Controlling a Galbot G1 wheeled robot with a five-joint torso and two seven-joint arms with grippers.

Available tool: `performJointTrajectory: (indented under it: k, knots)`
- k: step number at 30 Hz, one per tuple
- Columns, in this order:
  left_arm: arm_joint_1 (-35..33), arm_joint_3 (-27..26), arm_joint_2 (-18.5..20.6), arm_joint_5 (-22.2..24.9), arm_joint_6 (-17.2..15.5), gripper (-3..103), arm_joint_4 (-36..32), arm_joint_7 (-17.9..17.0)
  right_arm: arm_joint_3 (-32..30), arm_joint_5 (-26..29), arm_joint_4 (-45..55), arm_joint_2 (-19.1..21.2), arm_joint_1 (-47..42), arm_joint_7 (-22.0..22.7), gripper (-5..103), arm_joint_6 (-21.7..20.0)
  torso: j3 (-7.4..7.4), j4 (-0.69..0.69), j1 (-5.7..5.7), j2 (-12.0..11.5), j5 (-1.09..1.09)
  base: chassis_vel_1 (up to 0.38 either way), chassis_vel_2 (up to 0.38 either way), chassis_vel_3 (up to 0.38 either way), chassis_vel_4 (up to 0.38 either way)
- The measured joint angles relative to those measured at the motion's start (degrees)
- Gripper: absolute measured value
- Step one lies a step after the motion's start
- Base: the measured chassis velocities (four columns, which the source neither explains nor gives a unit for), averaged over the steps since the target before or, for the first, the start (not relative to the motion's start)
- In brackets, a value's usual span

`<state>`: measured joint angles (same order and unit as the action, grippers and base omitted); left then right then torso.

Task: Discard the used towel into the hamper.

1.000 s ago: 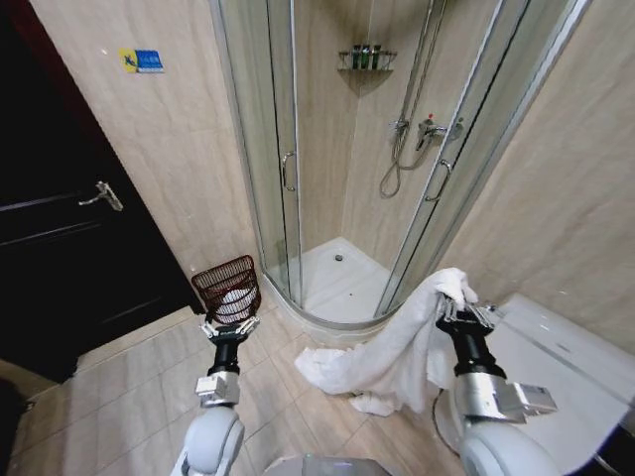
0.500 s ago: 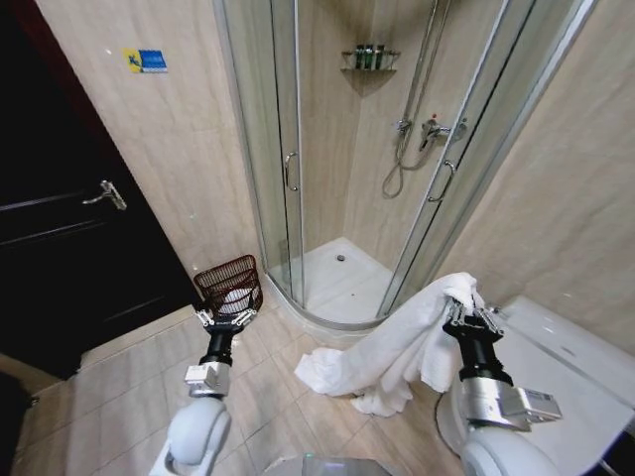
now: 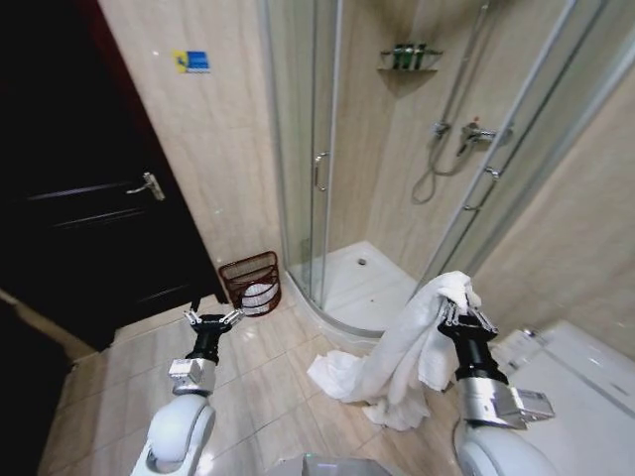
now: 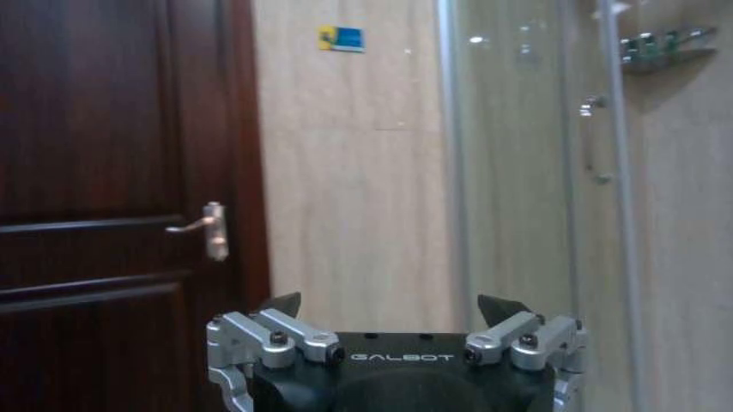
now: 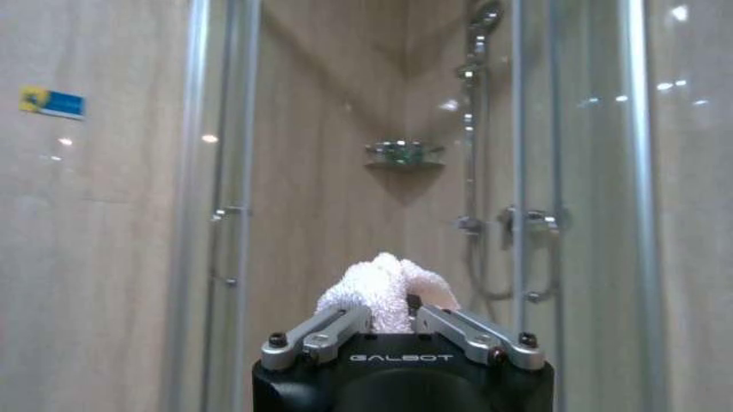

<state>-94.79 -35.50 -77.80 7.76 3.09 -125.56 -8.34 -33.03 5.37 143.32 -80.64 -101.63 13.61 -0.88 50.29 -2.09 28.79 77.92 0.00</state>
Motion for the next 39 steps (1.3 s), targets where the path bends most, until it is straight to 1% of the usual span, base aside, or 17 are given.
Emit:
performJointTrajectory:
  k: [2, 4, 7, 11, 13, 16, 39]
  knots:
    - [0.05, 0.02, 0.01, 0.02, 0.54, 100, 0.16, -0.06, 0.0, -0.02, -0.01, 0.0, 0.04, -0.03, 4, 0.0, 0.0, 0.0, 0.0, 0.0, 0.0, 0.101, 0.087, 0.093, 0.069]
    - [0.52, 0.4, -0.1, -0.23, 2.86, 100, 0.99, -0.32, -0.13, -0.03, -0.03, 0.08, 0.3, -0.34, 4, 0.0, 0.0, -0.01, 0.01, 0.0, 0.01, 0.086, 0.078, 0.071, 0.062]
    - [0.61, 0.9, -0.3, -0.43, 3.62, 100, 1.17, -0.42, -0.21, -0.08, -0.03, 0.16, 0.55, -0.43, 4, 0.0, 0.0, -0.01, 0.0, 0.0, -0.01, 0.054, 0.041, 0.051, 0.026]
    - [0.22, 1.39, -0.51, -0.74, 3.76, 100, 0.96, -0.39, -0.23, -1.1, -0.08, 0.12, 0.73, -0.46, 4, 0.24, 0.0, 0.03, 0.0, 0.0, 0.01, 0.0, 0.0, 0.0, 0.0]
    - [-0.09, 1.46, -0.66, -0.98, 3.87, 100, 0.82, -0.33, -0.31, -2.77, -0.47, 0.06, 1.05, -0.83, 4, 0.85, 0.0, 0.03, 0.01, 0.0, 0.01, 0.0, 0.0, 0.0, 0.0]
    - [-0.44, 1.46, -0.77, -1.1, 3.94, 100, 0.62, -0.33, -0.17, -3.3, -0.52, -0.07, 1.29, -1.07, 4, 0.9, 0.0, 0.01, 0.01, 0.0, 0.01, 0.015, 0.008, -0.008, -0.02]
    - [-3.18, 1.22, -1.76, -1.46, 3.71, 100, -1.3, -0.32, 0.54, -3.76, -0.18, -0.22, 0.78, -1.17, 4, 1.32, 0.0, 0.01, 0.0, 0.0, 0.0, 0.088, 0.075, -0.075, -0.072]
